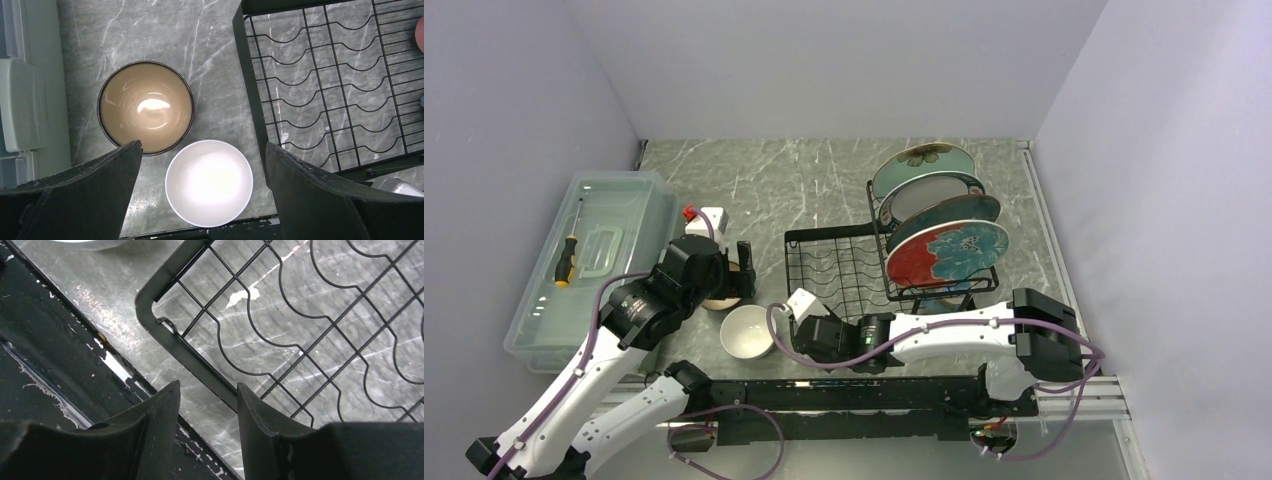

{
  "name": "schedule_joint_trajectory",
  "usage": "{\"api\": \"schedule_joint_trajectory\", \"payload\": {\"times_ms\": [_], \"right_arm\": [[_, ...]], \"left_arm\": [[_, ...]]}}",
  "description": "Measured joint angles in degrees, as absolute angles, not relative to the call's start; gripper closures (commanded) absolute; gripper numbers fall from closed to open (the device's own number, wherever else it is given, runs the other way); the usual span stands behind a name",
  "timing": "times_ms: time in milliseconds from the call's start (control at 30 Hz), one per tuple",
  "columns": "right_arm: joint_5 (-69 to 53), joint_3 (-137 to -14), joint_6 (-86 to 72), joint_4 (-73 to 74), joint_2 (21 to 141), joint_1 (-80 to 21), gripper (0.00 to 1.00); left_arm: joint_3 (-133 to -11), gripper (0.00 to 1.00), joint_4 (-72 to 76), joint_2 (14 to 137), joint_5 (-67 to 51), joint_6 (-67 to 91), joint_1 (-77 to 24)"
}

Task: Load the mixed dishes into the dish rack
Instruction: Move the dish rack to the center of the board.

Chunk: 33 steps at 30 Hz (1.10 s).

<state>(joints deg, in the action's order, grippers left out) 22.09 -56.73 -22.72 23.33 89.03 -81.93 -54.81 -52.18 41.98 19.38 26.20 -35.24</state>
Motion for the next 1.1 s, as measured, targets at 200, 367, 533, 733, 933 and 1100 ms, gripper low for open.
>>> {"api": "schedule_joint_trajectory", "payload": {"times_ms": [200,367,533,733,933,1100], "right_arm": [[25.74,-59.51,-24.95,27.86,87.85,-83.74,0.47],[26.74,-61.23,-27.03,30.72,82.67,-86.08,0.46],[26.5,-63.81,-30.44,34.89,77.43,-87.96,0.45],[25.93,-63.51,-38.33,44.97,69.89,-88.51,0.45],[25.91,-59.96,-48.21,54.28,60.58,-88.55,0.47],[26.52,-58.22,-56.05,61.36,57.17,-88.55,0.47]], "left_arm": [[-54.81,0.01,-52.18,41.98,19.38,26.2,-35.24],[-54.81,0.01,-52.18,41.98,19.35,26.2,-35.24],[-54.81,0.01,-52.18,42.06,19.31,26.2,-35.24],[-54.81,0.01,-52.16,42.19,18.87,26.17,-35.24],[-54.81,0.01,-52.16,42.13,18.26,26.15,-35.24],[-54.81,0.01,-52.14,42.09,17.85,26.13,-35.24]]}}
